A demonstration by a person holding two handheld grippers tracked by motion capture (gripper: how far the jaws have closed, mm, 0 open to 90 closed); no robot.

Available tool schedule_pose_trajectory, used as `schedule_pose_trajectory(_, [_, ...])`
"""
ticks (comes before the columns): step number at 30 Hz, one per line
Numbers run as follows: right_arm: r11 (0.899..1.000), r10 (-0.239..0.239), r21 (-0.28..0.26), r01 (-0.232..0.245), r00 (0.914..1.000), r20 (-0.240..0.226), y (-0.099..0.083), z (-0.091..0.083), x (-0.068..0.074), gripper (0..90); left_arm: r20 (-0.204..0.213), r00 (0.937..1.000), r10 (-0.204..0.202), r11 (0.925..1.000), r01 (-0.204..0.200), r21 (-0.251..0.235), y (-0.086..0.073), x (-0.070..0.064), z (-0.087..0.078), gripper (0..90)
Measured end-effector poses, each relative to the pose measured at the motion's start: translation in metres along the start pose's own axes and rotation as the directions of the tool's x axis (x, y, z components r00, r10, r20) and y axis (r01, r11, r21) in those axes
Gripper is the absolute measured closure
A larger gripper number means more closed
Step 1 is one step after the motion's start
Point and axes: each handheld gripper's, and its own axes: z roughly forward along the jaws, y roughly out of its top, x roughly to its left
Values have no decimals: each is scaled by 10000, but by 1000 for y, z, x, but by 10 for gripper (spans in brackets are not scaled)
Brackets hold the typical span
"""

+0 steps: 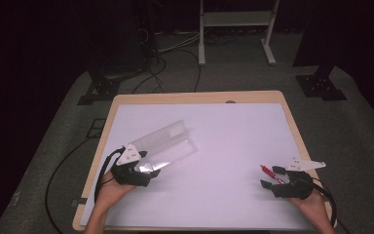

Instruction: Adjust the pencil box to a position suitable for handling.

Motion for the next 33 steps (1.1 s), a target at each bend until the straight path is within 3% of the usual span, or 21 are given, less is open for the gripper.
schedule_pose_trajectory(6, [10000, -23, -1, 23, 10000, 0, 0, 0, 0, 222, 60, 9999, 156, 9996, -158, 251, 10, 1, 13, 206])
schedule_pose_trajectory(12, [10000, -72, 68, 72, 10000, -5, 0, 0, 0, 222, 137, 9981, 599, 9961, -606, 637, 18, 0, 28, 226])
schedule_pose_trajectory(18, [9999, -128, 95, 127, 9999, 32, 0, -1, 0, 222, 239, 9983, 522, 9941, -543, 938, 20, 1, 39, 234])
schedule_pose_trajectory(22, [9999, -120, 25, 120, 9999, 23, 1, -1, -1, 222, 271, 9970, 725, 9894, -754, 1240, 23, 0, 48, 266])
schedule_pose_trajectory(26, [9999, -97, 53, 97, 10000, 5, 1, -3, -1, 222, 130, 9976, 679, 9851, -691, 1573, 24, 1, 59, 286])
schedule_pose_trajectory(33, [9999, -146, 9, 146, 9999, 24, 2, -5, -2, 222, 301, 9967, 753, 9763, -798, 2010, 25, 3, 71, 405])
